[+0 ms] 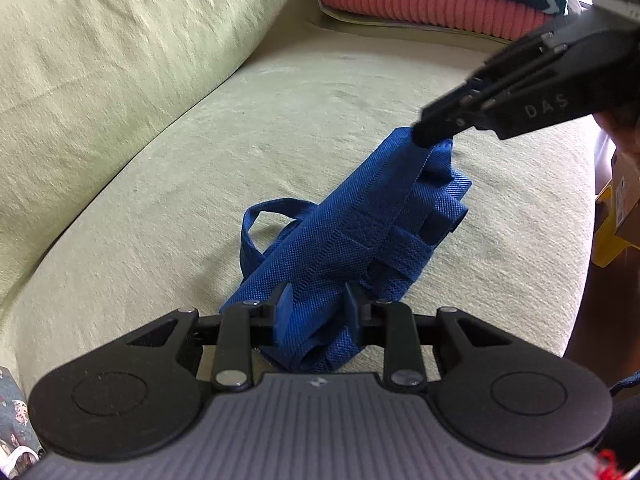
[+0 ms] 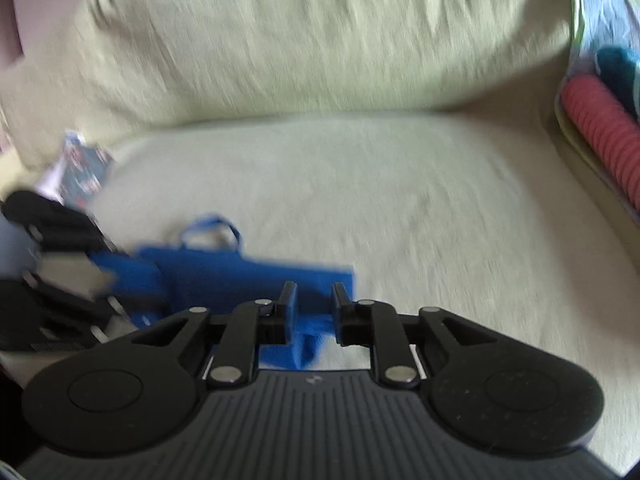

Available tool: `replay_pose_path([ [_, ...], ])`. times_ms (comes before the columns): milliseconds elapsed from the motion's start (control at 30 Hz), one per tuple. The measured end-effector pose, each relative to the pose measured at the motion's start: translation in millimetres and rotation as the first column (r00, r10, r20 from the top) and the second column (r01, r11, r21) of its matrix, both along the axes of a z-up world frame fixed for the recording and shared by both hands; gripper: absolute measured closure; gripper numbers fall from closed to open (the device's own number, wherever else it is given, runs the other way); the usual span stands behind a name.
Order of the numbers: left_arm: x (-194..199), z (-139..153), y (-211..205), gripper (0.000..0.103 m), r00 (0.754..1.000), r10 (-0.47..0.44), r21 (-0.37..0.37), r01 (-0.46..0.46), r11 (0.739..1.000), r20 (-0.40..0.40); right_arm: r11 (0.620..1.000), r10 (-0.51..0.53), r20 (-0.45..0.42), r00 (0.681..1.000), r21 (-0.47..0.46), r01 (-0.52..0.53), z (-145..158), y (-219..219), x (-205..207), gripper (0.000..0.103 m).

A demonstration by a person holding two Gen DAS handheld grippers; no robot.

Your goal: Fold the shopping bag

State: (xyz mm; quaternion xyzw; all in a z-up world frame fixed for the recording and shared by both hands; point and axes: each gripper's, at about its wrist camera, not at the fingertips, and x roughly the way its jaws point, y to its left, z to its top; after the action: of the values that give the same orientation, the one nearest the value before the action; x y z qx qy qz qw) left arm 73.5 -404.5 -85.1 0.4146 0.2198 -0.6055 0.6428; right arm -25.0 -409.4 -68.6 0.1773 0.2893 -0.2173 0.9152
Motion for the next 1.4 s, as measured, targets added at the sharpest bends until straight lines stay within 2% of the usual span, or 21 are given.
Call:
replay_pose_path([
  [167, -1, -1, 2, 0.069, 1.0, 0.003, -0.008, -0.003, 1.0, 0.001, 1.0, -0.014, -0.016, 1.0, 0.024, 0.014, -18, -1, 3, 0.086],
  [267, -1, -1, 3, 0.07, 1.0, 0.001, -0.012, -0.001, 1.0, 0.003, 1.0, 0.002, -0.054, 0.999, -0.017, -0.003, -11, 2, -4, 0.085],
  [300, -1, -1, 3, 0.07, 1.0, 0.0, -0.012, 0.0, 1.0, 0.002, 0.999, 0.02, -0.062, 0.998, -0.047, -0.023, -8, 6, -7, 0.083],
  [367, -1, -1, 3, 0.07, 1.0, -0.002, -0.011, 0.002, 1.0, 0.004, 0.98, 0.109, -0.073, 0.991, -0.161, -0.12, 0, 24, -13, 0.067],
  [433, -2, -1, 2, 0.07, 1.0, -0.006, -0.007, 0.006, 1.0, 0.01, 0.929, 0.207, -0.121, 0.971, -0.285, -0.234, 1, 45, -14, 0.05],
  [500, -2, 0, 3, 0.07, 1.0, -0.009, -0.005, 0.009, 1.0, 0.012, 0.84, 0.293, -0.228, 0.929, -0.403, -0.364, -9, 66, -9, 0.041],
  [633, -1, 0, 3, 0.07, 1.0, -0.021, 0.0, 0.021, 1.0, 0.012, 0.584, 0.33, -0.443, 0.834, -0.598, -0.549, -44, 98, 4, 0.04],
  [667, -1, 0, 3, 0.07, 1.0, -0.025, 0.002, 0.025, 1.0, 0.012, 0.546, 0.334, -0.452, 0.827, -0.622, -0.561, -48, 100, 6, 0.04],
  [700, -1, 0, 3, 0.071, 0.999, -0.032, 0.004, 0.032, 0.999, 0.014, 0.526, 0.343, -0.45, 0.825, -0.635, -0.565, -50, 100, 8, 0.041],
  [733, -1, 0, 3, 0.071, 0.999, -0.042, 0.007, 0.042, 0.999, 0.018, 0.531, 0.355, -0.446, 0.822, -0.628, -0.569, -51, 97, 13, 0.046],
  [800, -4, 1, 5, 0.071, 0.996, -0.078, 0.009, 0.077, 0.997, 0.047, 0.573, 0.384, -0.437, 0.813, -0.578, -0.582, -49, 89, 22, 0.05],
  [833, -7, 1, 7, 0.069, 0.991, -0.109, 0.014, 0.109, 0.994, 0.076, 0.574, 0.406, -0.448, 0.797, -0.553, -0.604, -47, 85, 26, 0.052],
  [900, -16, 2, 16, 0.066, 0.971, -0.183, 0.03, 0.18, 0.983, 0.156, 0.563, 0.429, -0.474, 0.769, -0.526, -0.638, -44, 82, 29, 0.054],
  [933, -22, 1, 23, 0.059, 0.954, -0.224, 0.044, 0.22, 0.974, 0.199, 0.555, 0.433, -0.484, 0.76, -0.522, -0.648, -44, 82, 29, 0.055],
  [1000, -35, -6, 37, 0.05, 0.902, -0.317, 0.091, 0.304, 0.948, 0.291, 0.536, 0.44, -0.499, 0.747, -0.521, -0.664, -44, 83, 29, 0.055],
  [1033, -40, -12, 43, 0.049, 0.867, -0.353, 0.118, 0.333, 0.936, 0.353, 0.533, 0.445, -0.5, 0.743, -0.519, -0.668, -44, 83, 29, 0.055],
  [1133, -51, -36, 53, 0.049, 0.73, -0.416, 0.197, 0.371, 0.908, 0.542, 0.523, 0.45, -0.508, 0.735, -0.517, -0.678, -43, 83, 30, 0.055],
  [1233, -51, -56, 52, 0.048, 0.643, -0.443, 0.244, 0.379, 0.893, 0.625, 0.508, 0.447, -0.521, 0.727, -0.521, -0.686, -42, 83, 31, 0.055],
  [1300, -50, -60, 51, 0.049, 0.627, -0.457, 0.248, 0.395, 0.884, 0.631, 0.486, 0.443, -0.529, 0.724, -0.537, -0.689, -43, 84, 30, 0.056],
  [1333, -47, -59, 50, 0.051, 0.642, -0.456, 0.242, 0.397, 0.886, 0.617, 0.457, 0.436, -0.532, 0.725, -0.563, -0.688, -47, 86, 28, 0.056],
  [1400, -36, -53, 46, 0.052, 0.711, -0.436, 0.209, 0.387, 0.898, 0.552, 0.38, 0.418, -0.543, 0.728, -0.623, -0.683, -56, 92, 23, 0.058],
])
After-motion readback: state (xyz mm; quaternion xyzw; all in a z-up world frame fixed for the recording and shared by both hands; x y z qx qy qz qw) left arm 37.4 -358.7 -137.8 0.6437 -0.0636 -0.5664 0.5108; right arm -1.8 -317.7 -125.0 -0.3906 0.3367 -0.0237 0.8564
